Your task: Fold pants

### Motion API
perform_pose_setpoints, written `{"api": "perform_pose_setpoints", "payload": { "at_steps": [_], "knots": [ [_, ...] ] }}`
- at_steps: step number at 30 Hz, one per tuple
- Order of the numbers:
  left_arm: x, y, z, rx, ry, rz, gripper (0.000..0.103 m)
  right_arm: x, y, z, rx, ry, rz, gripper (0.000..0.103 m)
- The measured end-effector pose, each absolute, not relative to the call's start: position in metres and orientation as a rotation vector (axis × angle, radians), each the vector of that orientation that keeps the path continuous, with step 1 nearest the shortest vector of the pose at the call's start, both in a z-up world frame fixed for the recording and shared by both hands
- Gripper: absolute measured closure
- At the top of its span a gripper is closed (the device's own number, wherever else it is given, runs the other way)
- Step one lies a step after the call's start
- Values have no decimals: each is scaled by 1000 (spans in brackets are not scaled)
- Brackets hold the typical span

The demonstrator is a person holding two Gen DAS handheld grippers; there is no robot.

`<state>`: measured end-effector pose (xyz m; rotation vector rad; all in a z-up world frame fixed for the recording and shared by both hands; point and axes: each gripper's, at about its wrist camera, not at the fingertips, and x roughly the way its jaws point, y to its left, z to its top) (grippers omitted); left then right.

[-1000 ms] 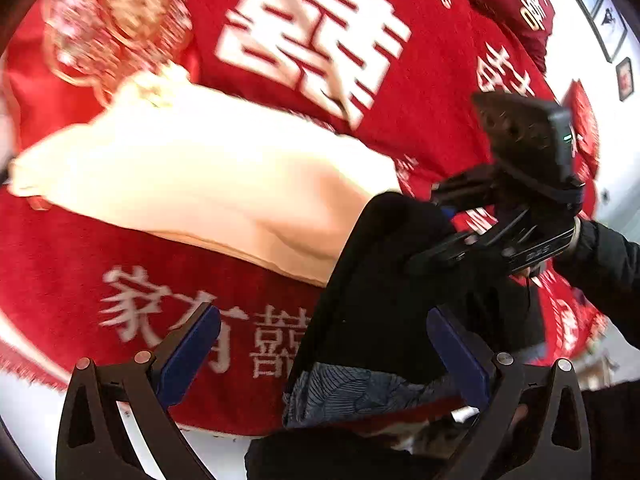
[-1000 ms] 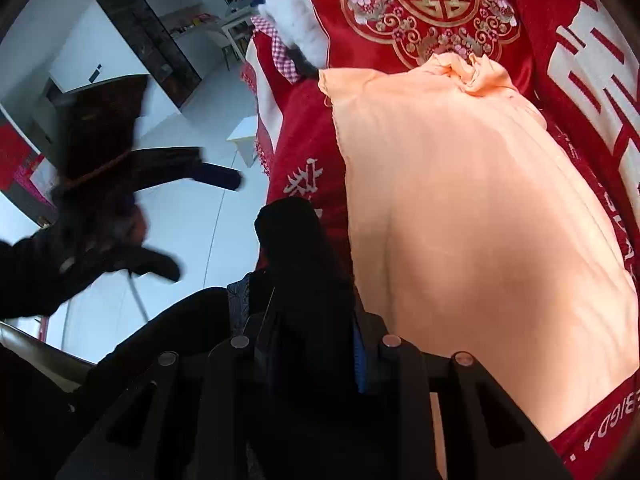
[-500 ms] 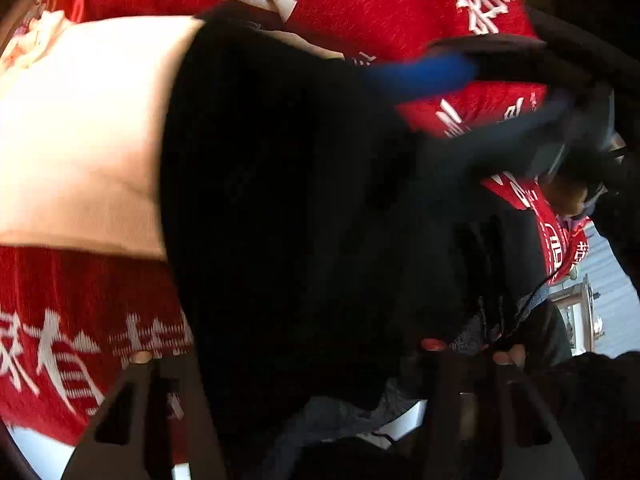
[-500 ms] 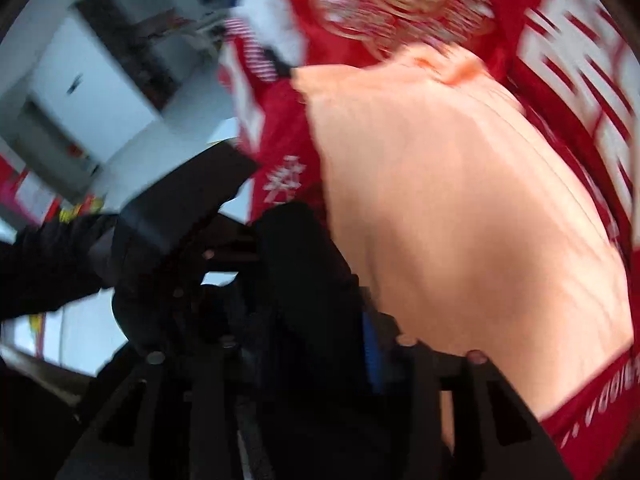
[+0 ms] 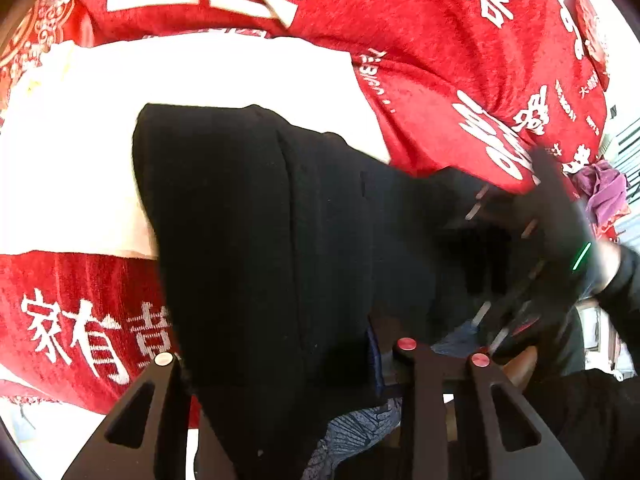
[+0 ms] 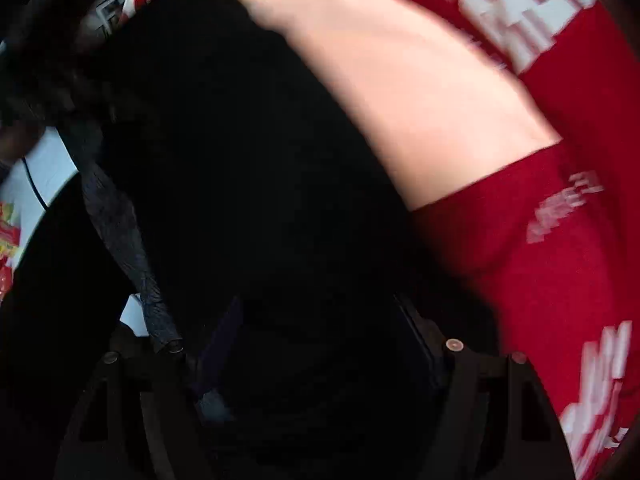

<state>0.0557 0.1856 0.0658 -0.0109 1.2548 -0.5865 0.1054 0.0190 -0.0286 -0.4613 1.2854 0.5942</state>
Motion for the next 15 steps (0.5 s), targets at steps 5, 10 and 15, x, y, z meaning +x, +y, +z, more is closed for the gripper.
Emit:
{"api": "perform_pose_setpoints", "payload": {
  "at_steps": [5, 10, 15],
  "knots": [
    [47, 168, 93, 53, 1219, -571, 69, 60, 49, -39, -510, 1302, 717, 12],
    [54, 157, 104, 33, 1222, -555, 69, 26, 45, -41, -580, 1317, 804, 12],
    [43, 139, 125, 77, 1195, -553, 71, 28, 31, -32, -486, 1315, 744, 11]
  ]
}}
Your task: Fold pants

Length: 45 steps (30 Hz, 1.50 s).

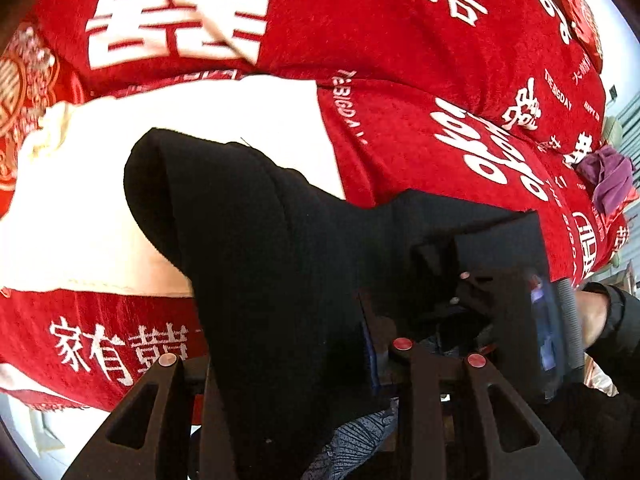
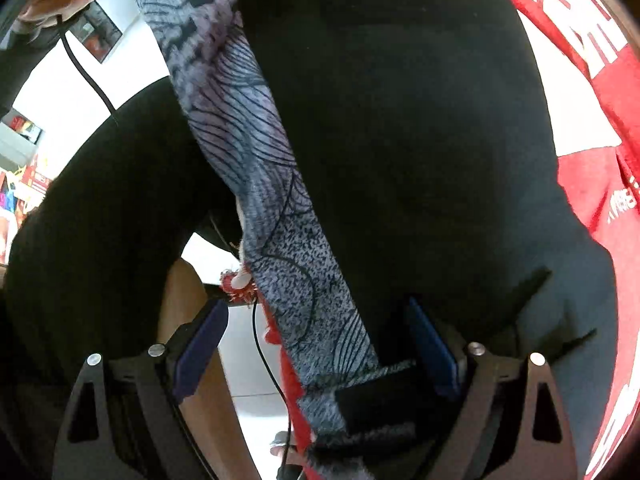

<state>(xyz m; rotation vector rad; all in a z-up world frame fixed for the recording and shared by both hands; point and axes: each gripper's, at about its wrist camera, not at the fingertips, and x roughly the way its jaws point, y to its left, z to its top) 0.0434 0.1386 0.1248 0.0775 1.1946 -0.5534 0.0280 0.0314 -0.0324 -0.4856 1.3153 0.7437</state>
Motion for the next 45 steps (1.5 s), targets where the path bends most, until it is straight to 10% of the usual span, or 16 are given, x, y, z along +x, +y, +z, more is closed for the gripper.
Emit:
{"api": "perform_pose_setpoints", "payload": {
  "at_steps": [9, 40, 43, 45],
  "knots": [
    [17, 62, 163, 197, 1142, -580, 74, -34, -100, 56, -167, 1103, 406, 10],
    [-60, -227, 106, 467, 1264, -719, 76, -150, -289, 28, 318, 968, 78, 10],
    [-64, -247, 68, 551, 1223, -686, 64, -152, -298, 24, 358, 975, 46, 10],
    [-73, -251, 76, 539, 1211, -701, 36, -156, -303, 25, 378, 970, 31, 10]
  ]
}}
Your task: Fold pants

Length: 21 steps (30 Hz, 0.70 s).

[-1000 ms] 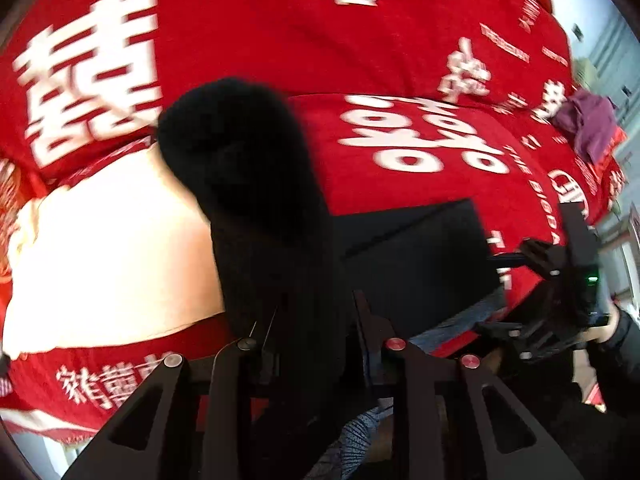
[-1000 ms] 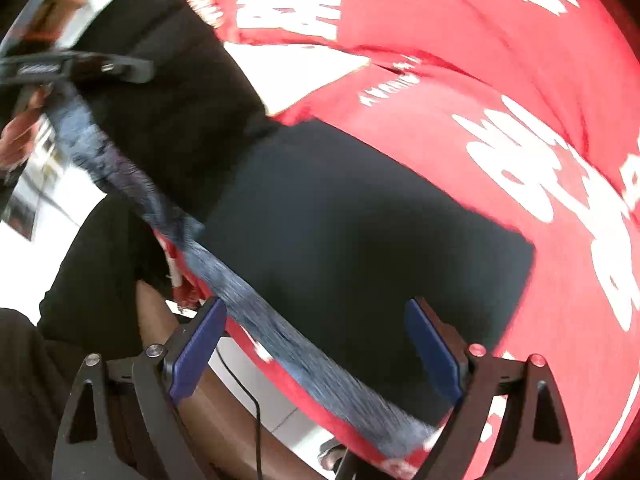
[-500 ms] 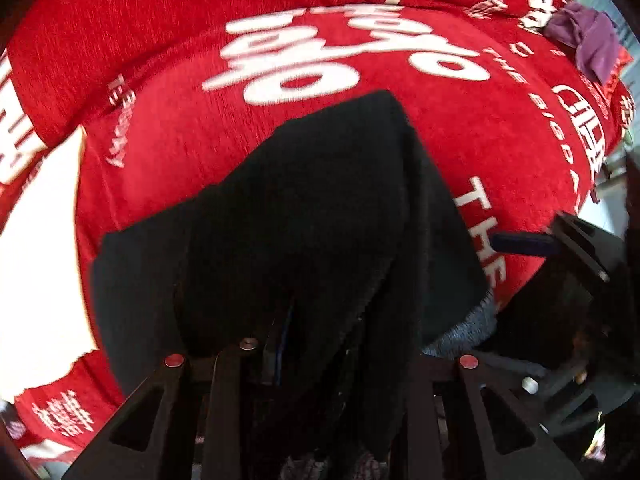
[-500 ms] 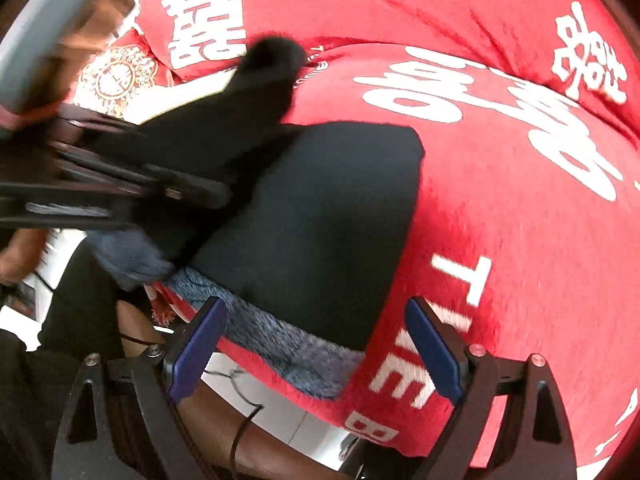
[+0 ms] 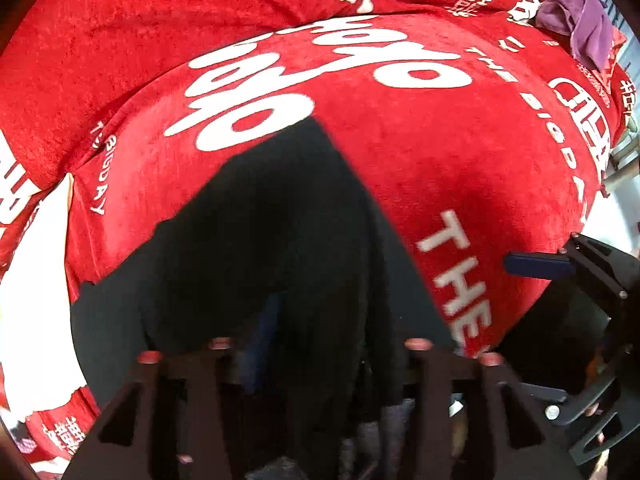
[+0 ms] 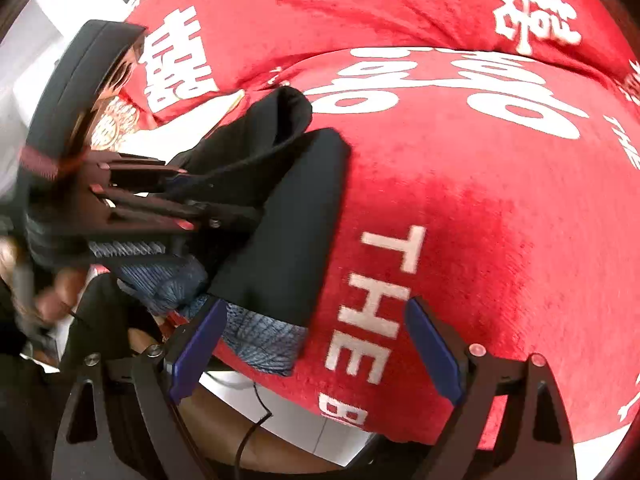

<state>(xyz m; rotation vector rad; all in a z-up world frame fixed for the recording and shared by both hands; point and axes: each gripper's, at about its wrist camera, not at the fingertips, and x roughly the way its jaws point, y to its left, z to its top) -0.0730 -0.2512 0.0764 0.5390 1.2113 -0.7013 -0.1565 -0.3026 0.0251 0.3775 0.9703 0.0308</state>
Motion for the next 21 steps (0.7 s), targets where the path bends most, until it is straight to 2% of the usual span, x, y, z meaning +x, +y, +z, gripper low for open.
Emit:
{"api": "perform_pose_setpoints", "payload": {
  "at_steps": [1, 7, 9, 10, 14, 16, 19, 21],
  "knots": [
    [-76, -250, 81, 507, 1222, -735, 30, -161, -304, 28, 381, 962, 25, 10],
    [-90, -222, 141, 309, 1184, -918, 28, -176, -313, 45, 414, 913, 19, 10],
    [-85, -202, 154, 290, 1134, -868, 16, -176, -315, 54, 436, 885, 27, 10],
    [-83, -191, 156, 287, 1118, -835, 16, -177, -313, 60, 445, 863, 41, 10],
    [-68, -135, 146, 188, 1139, -773, 16, -183, -286, 95, 410, 710, 185, 10],
    [-58, -114, 130, 181, 1158, -684, 16, -181, -260, 106, 415, 653, 370, 5],
    [-44, -91, 102, 150, 1224, -575, 16, -164, -225, 93, 427, 712, 538, 4],
    [-41, -83, 91, 93, 1269, -568, 16, -144, -209, 65, 409, 822, 520, 4]
  ]
}}
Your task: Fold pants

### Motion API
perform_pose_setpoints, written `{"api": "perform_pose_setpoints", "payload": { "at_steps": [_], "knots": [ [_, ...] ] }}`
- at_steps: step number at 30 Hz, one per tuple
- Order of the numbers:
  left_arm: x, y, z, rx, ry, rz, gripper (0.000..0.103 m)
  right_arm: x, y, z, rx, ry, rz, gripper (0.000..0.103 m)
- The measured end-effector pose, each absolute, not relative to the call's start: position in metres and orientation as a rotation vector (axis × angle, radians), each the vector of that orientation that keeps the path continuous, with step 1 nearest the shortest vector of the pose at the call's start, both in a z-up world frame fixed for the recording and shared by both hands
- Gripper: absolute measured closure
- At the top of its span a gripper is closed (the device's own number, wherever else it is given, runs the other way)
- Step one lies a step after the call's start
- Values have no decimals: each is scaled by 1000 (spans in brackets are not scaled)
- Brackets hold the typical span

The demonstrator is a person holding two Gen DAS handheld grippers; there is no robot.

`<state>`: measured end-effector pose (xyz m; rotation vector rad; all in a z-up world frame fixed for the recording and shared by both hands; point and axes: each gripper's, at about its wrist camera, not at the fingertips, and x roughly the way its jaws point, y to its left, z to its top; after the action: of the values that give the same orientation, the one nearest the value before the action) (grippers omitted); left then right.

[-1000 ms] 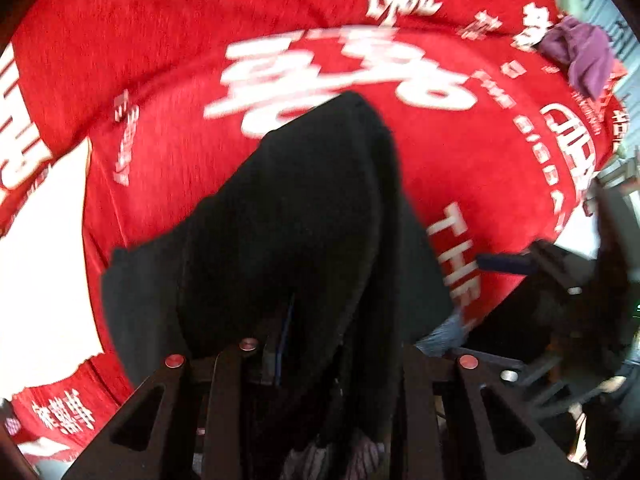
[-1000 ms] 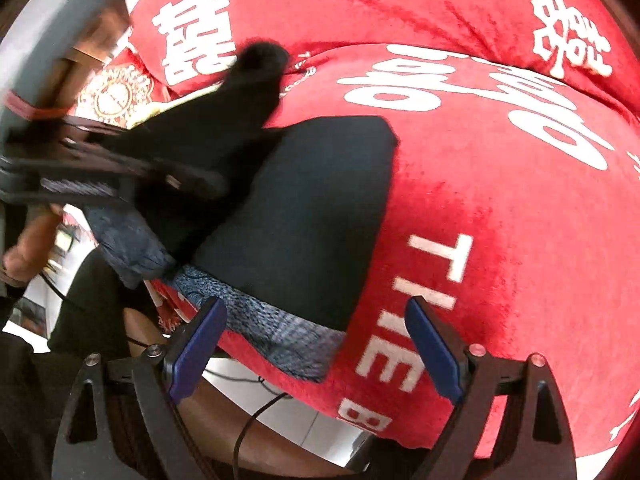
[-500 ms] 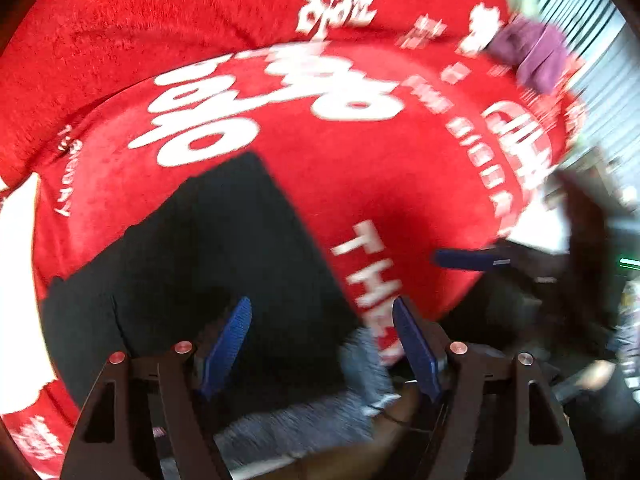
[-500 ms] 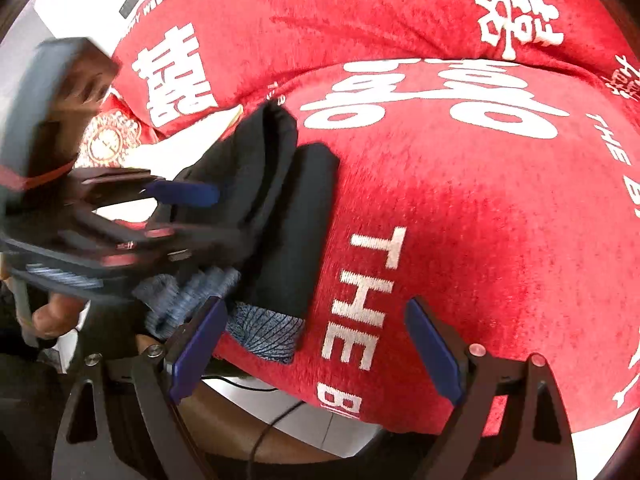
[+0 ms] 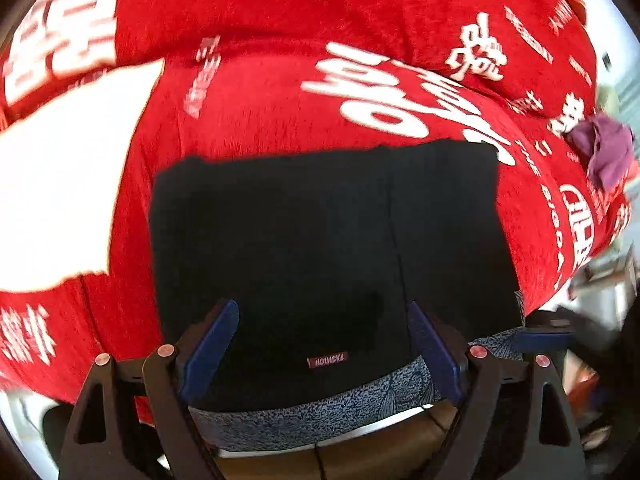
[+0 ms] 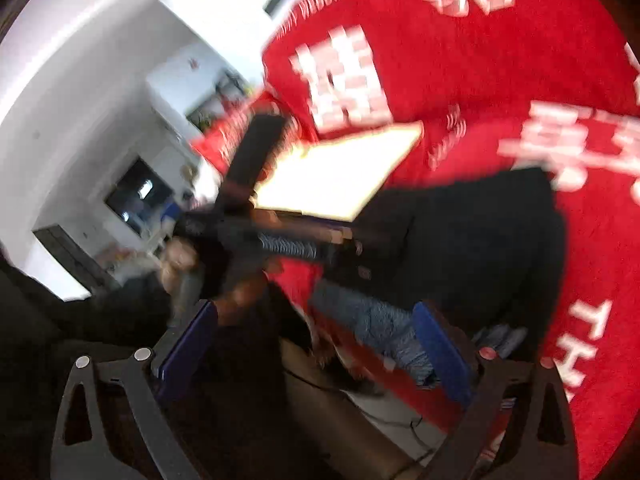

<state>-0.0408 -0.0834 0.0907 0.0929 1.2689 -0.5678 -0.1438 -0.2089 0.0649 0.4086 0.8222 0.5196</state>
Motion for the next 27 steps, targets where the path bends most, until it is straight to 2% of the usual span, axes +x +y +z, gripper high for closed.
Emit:
{"api": "perform_pose_setpoints", "payload": {
  "at_steps": [3, 4, 5, 6, 9, 13, 17, 27],
  "knots": [
    [-48, -93, 82, 141, 1273, -536, 14, -127, -214, 15, 405, 995, 396, 5],
    [-50, -98, 76, 186, 1274, -518, 11, -131, -219, 11, 449, 971, 416, 5],
    [-54, -106, 69, 256, 1271, -501, 2, -135, -221, 11, 463, 950, 420, 5],
    [-56, -112, 65, 296, 1262, -493, 1, -136, -221, 11, 464, 956, 413, 5],
    [-63, -116, 61, 342, 1216, -448, 1, -138, -212, 20, 409, 988, 383, 4],
    [-63, -109, 61, 315, 1217, -460, 1, -138, -216, 70, 327, 868, 335, 3],
    [-65, -110, 62, 314, 1202, -453, 1, -112, -231, 93, 319, 792, 319, 1],
    [-63, -106, 61, 295, 1202, -468, 1, -39, -258, 74, 449, 835, 268, 1]
  ]
}}
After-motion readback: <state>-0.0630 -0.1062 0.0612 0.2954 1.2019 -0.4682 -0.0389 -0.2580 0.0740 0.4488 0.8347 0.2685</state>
